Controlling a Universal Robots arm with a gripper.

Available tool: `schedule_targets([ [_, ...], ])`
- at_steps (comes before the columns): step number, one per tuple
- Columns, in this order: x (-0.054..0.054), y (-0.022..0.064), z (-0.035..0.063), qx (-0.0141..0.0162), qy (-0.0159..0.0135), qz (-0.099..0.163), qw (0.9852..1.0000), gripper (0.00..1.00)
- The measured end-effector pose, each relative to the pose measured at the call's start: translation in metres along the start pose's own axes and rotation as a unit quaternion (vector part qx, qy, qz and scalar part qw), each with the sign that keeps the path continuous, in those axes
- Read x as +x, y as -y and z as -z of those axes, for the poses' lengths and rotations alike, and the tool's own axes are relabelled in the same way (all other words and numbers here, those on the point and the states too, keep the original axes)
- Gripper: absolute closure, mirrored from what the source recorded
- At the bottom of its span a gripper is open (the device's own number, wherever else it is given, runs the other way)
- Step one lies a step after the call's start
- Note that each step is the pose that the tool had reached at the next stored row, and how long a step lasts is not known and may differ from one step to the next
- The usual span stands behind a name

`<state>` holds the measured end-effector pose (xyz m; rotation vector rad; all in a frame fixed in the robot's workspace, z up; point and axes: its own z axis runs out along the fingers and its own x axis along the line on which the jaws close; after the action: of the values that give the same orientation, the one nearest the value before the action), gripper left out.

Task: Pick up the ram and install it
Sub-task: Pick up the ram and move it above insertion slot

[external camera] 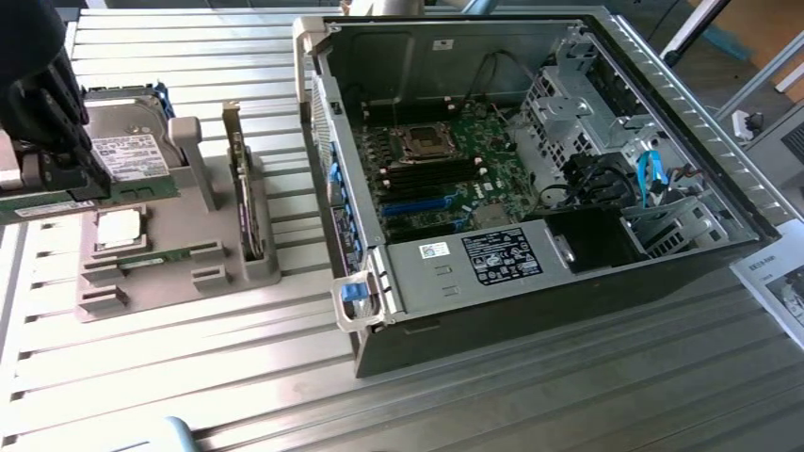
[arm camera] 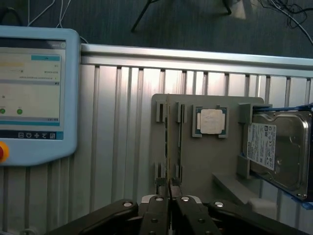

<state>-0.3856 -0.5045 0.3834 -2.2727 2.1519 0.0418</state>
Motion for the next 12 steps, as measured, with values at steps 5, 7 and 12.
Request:
schedule_targets([
  [5, 0.000, -0.0001, 0.0090, 0.0000, 0.0000, 0.000, 1.0000, 0.88],
  [7, 0.000, -0.0002, 0.0140, 0.0000, 0.0000, 0.000, 1.0000, 0.88],
  [12, 0.000, -0.0002, 0.0174, 0.0000, 0.0000, 0.000, 1.0000, 0.88],
])
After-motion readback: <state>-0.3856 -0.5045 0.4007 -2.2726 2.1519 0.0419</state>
